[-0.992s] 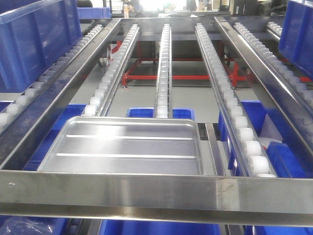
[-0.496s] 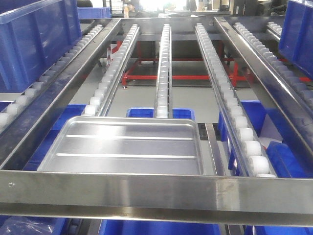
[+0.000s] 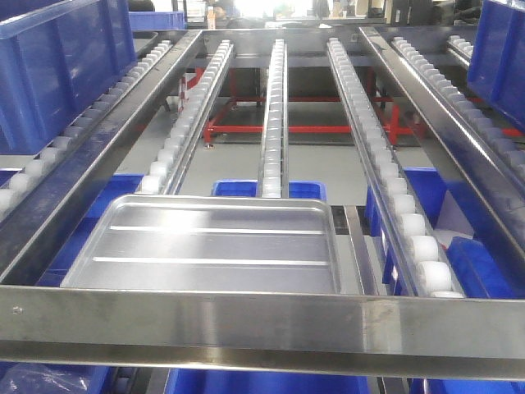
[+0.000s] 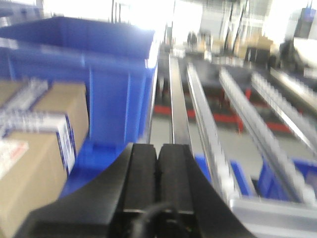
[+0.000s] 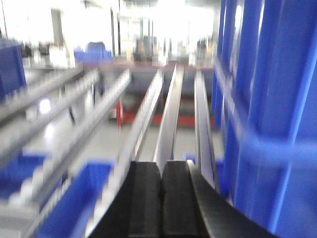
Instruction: Grab silver tray and stack on right shelf
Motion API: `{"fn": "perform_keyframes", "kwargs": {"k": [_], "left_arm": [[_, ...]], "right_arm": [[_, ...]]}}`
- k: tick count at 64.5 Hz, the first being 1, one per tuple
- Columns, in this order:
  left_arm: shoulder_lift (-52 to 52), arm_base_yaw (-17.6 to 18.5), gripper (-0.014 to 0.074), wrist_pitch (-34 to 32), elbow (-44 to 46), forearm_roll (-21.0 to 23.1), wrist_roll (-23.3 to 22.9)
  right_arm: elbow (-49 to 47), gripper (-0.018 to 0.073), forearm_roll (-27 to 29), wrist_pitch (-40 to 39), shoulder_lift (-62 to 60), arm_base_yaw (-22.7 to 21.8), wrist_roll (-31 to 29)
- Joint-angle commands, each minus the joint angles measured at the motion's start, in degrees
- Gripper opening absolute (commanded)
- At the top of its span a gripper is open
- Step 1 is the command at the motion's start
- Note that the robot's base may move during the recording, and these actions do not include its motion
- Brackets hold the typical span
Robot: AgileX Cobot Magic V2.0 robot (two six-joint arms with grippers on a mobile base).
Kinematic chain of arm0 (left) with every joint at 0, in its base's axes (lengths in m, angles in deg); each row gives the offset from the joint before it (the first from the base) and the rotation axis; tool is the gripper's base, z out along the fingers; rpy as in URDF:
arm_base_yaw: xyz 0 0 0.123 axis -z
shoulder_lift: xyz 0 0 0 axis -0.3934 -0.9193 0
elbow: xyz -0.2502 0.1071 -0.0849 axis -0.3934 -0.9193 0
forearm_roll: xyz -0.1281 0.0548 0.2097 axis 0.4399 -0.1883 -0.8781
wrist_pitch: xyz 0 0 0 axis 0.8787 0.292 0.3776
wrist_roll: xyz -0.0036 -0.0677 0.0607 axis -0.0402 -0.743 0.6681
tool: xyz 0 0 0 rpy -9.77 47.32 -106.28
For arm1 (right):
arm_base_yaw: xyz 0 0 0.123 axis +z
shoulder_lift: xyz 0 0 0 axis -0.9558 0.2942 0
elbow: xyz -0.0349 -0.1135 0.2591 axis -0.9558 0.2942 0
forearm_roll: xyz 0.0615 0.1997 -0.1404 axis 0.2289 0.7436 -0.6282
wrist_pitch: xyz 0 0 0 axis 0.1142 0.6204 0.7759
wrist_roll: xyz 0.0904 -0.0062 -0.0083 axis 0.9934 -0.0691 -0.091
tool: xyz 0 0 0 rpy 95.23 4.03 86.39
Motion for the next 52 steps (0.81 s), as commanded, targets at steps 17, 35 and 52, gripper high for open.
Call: {"fn": "perform_keyframes", "kwargs": {"k": [17,35,52], "left_arm": [[-11.8,0.0,-0.0091,18.5,29.4,-4.8,-0.1],[-32.2,0.0,-0.0090,30.5,42.9,-2.1,-0.1],[-42.8,0.0,0.0345,35.9,46.6,6.9,0.0]], "right_arm": [[-20.5,0.0048,-0.5,0.8,10.3,0.2,-0.5],[-26.6,0.0090,-0.5,5.0,23.7,0.2,-0.4],[-27.0,0.0307,-0.5,6.5,26.9,4.5,0.7]]}}
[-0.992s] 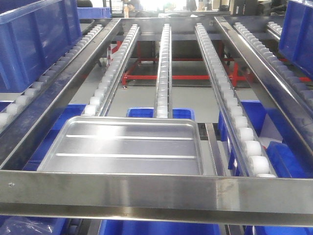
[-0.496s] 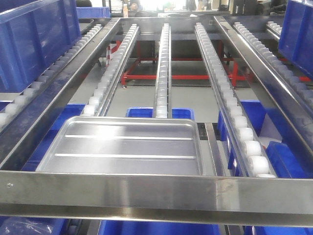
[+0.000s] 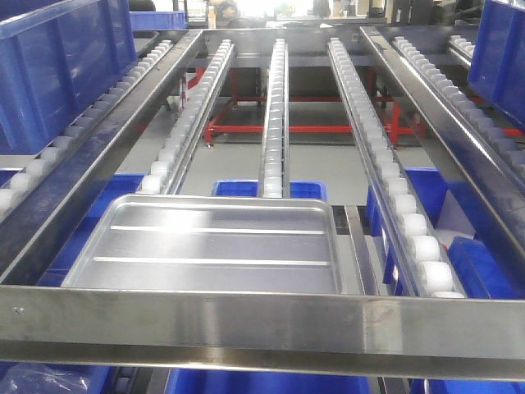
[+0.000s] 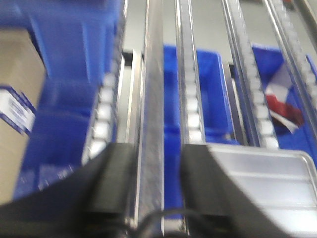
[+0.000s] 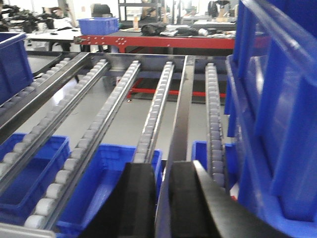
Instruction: Grab silver tray and stack on right shelf
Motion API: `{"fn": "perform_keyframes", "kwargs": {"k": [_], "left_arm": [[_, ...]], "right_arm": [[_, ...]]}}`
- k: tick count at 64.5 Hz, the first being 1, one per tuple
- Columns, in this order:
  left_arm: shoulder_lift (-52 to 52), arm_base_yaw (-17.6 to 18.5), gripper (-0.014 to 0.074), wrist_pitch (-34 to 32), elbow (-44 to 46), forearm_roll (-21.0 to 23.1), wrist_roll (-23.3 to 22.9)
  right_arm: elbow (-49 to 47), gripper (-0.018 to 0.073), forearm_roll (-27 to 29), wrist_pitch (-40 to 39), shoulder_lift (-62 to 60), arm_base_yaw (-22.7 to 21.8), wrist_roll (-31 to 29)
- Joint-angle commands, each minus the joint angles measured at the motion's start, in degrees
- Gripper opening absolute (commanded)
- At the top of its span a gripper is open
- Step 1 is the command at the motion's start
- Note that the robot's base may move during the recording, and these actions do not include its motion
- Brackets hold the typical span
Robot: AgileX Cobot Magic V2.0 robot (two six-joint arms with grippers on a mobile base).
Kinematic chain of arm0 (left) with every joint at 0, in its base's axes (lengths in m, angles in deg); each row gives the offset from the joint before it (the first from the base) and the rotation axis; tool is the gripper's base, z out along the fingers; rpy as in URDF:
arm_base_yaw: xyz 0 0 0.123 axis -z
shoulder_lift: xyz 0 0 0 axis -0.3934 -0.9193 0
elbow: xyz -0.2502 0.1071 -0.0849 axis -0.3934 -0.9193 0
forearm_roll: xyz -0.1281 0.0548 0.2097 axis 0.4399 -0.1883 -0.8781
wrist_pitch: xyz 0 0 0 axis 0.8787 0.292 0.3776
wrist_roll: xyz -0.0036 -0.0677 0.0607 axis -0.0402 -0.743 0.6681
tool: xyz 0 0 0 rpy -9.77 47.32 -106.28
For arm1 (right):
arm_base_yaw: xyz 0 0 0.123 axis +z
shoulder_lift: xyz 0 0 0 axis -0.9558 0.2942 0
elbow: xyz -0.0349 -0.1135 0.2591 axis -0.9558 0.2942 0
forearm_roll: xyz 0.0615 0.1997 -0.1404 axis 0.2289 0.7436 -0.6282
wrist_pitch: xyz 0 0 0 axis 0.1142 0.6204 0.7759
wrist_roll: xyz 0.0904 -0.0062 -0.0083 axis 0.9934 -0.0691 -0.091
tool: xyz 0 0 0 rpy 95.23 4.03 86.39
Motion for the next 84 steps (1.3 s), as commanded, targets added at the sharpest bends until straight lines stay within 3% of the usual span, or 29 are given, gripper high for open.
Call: {"fn": "perform_keyframes", "kwargs": {"k": [1,9,17,25,32,40,49,55,63,70,84], "left_arm": [[-2.0,0.0,0.0354,-1.9,2.4,3.3,0.0],[-5.0,1.7,0.0325,2.8,3.9,4.9,1.5],[-9.3,12.2,0.0314,3.2,5.9,6.5,2.4],[-14.9,23.6,0.0314,2.3,7.6,7.2,2.4],[-18.8,27.8,0.0314,1.4,8.4,6.5,3.3],[-22.6,27.7,0.0314,1.4,8.6,7.8,3.3],[-26.3,25.0,0.0314,4.8,10.6,6.4,1.6],[-28.5,23.1,0.0314,8.7,13.5,2.9,-1.1],[-32.1,22.8,0.0314,12.3,17.8,-5.4,-9.5],[-36.2,22.8,0.0314,14.7,21.3,-7.9,-13.9],[-43.4,22.8,0.0314,16.2,25.2,-11.1,-20.0]], "right_arm": [[-2.3,0.0312,-0.5,-3.8,0.8,2.2,0.2],[-2.7,0.0366,0.1,1.0,2.2,8.8,0.7],[-6.2,0.0463,3.2,8.0,8.2,17.5,0.7],[-10.1,0.0468,3.6,9.0,16.4,25.7,0.7],[-12.0,0.0468,4.2,8.3,22.9,29.8,0.7],[-14.6,0.0468,8.4,10.5,29.5,30.1,3.3],[-21.0,0.0468,9.3,21.4,36.7,29.0,7.0],[-25.6,0.0467,9.3,27.2,41.4,28.0,9.0],[-32.4,0.0467,8.8,32.7,48.1,26.8,11.3],[-37.0,0.0467,5.7,35.2,53.5,26.8,14.7],[-43.1,0.0467,-5.9,38.6,62.2,26.8,28.0]]}}
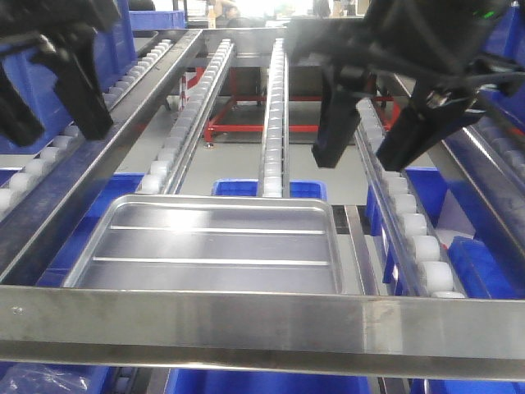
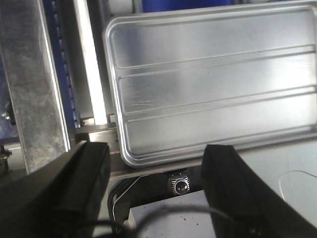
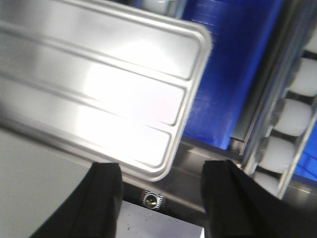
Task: Grab silver tray and stack on right shelf
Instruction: 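Lower both grippers onto opposite short edges of the silver tray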
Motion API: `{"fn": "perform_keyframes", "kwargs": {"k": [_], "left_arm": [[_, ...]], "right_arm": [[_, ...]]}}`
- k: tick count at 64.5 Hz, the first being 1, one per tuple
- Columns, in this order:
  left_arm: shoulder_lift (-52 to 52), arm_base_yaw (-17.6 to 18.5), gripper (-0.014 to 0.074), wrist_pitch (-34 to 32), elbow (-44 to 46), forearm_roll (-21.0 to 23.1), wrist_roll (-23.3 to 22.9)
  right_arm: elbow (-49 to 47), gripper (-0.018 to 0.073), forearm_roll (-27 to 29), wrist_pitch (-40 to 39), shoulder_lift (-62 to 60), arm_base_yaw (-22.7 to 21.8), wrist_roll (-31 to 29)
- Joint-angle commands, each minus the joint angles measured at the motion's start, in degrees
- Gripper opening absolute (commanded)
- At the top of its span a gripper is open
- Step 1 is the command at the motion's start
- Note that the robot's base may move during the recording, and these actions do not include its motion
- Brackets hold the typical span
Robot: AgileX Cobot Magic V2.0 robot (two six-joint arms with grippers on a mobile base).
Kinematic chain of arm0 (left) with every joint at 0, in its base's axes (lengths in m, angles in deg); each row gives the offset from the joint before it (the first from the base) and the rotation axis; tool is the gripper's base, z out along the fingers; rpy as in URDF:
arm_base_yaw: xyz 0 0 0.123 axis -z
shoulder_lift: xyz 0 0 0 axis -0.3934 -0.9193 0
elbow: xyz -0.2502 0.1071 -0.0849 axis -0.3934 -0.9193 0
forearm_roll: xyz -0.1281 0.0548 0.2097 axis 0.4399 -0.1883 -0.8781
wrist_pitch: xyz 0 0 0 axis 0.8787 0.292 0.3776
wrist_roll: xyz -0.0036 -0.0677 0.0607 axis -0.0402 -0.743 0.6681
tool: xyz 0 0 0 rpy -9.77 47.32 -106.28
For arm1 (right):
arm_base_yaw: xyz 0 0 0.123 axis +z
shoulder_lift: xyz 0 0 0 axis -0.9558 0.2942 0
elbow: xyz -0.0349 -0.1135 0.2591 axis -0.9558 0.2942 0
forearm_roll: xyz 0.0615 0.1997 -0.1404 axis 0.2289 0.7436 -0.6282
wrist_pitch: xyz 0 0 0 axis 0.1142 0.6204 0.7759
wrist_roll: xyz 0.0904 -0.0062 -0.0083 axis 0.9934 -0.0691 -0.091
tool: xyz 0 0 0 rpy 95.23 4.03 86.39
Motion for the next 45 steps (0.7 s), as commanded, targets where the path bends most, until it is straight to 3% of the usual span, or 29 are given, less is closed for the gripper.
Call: {"fn": "perform_keyframes", "kwargs": {"k": [1,10,19,45], "left_arm": [[-1.0,-0.1,0.0314,-1.3,2.9,-1.0,-2.9],[-5.1,1.0,0.0314,-1.6,3.7,-2.9,-3.0],[-8.1,2.2,0.0314,-2.6,3.7,-9.0,-8.1],[-12.9,2.0,0.0314,-8.6,3.7,-8.8,-10.4]], "right_arm": [[-3.3,0.0467,-5.1,-1.0,0.8,-0.3,5.5],[-3.3,0.0467,-6.8,-2.2,3.9,-0.3,10.1],[-3.3,0.0467,-6.7,-4.2,6.4,-0.2,10.1],[-3.3,0.0467,-6.7,-7.0,12.2,-0.2,10.1]]}}
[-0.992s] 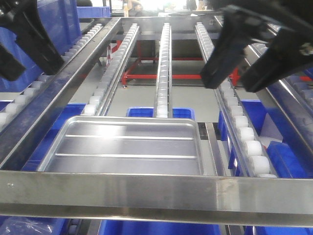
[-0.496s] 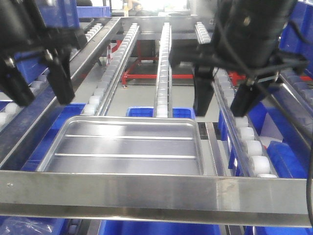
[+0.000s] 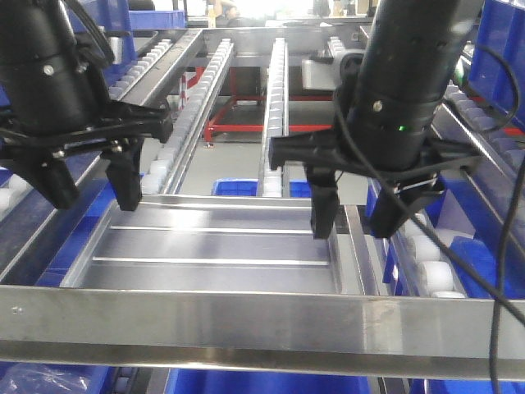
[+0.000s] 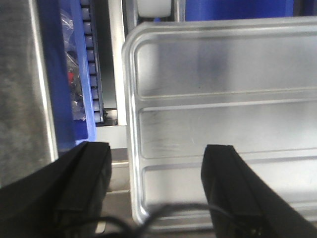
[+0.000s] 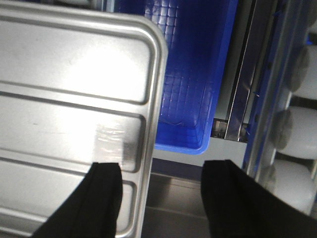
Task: Grab silver tray and stack on right shelf
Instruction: 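Lower both grippers onto opposite short edges of the silver tray, then close both grippers on the tray's short edges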
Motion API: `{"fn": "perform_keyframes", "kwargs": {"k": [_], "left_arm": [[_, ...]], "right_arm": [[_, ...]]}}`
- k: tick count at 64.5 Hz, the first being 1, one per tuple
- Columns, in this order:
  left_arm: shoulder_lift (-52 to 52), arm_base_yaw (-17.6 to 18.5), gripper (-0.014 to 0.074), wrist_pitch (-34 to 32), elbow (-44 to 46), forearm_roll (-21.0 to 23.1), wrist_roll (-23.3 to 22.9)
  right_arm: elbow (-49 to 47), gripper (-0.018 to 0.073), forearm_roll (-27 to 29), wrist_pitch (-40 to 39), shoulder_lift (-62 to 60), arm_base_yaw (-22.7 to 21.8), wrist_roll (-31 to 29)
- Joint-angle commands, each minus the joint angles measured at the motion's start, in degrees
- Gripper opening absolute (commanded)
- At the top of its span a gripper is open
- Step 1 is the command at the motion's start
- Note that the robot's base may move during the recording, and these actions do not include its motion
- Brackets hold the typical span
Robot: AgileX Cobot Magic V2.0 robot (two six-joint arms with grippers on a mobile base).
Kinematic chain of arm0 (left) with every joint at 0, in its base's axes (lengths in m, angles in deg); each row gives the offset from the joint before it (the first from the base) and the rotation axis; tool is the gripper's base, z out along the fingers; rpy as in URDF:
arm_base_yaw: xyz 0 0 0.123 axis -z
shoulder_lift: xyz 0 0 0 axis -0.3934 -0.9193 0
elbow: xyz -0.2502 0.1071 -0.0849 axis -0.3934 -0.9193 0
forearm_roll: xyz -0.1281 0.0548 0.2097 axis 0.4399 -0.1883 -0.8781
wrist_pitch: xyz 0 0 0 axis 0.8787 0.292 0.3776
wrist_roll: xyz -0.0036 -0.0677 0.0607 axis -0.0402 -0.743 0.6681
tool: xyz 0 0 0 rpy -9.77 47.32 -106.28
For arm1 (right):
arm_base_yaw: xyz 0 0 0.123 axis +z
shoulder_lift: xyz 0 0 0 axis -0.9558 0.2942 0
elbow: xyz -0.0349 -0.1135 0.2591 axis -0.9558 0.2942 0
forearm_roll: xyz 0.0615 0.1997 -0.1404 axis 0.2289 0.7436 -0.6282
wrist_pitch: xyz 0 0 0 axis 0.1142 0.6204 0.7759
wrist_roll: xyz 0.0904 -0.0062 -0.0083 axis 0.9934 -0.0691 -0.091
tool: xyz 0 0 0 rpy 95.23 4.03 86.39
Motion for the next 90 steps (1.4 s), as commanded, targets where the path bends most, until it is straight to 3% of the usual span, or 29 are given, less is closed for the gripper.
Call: {"fn": "perform_keyframes", "kwargs": {"k": [1,34,90], "left_arm": [[1.0,0.3,0.0314,-2.4,1.8,-0.4,-0.8],[-4.1,0.3,0.0314,-3.1,1.8,-0.5,-2.4],[-4.3,0.3,0.0314,-2.4,1.8,-0.5,-2.5]], "right_arm": [[-2.0,0.0467,-1.1,-2.0,-1.4,-0.2,0.1],[-2.0,0.0467,-1.1,-4.3,-0.3,-0.2,0.1],[-1.5,0.0465,-1.1,-3.6,0.2,-0.2,0.0]]}}
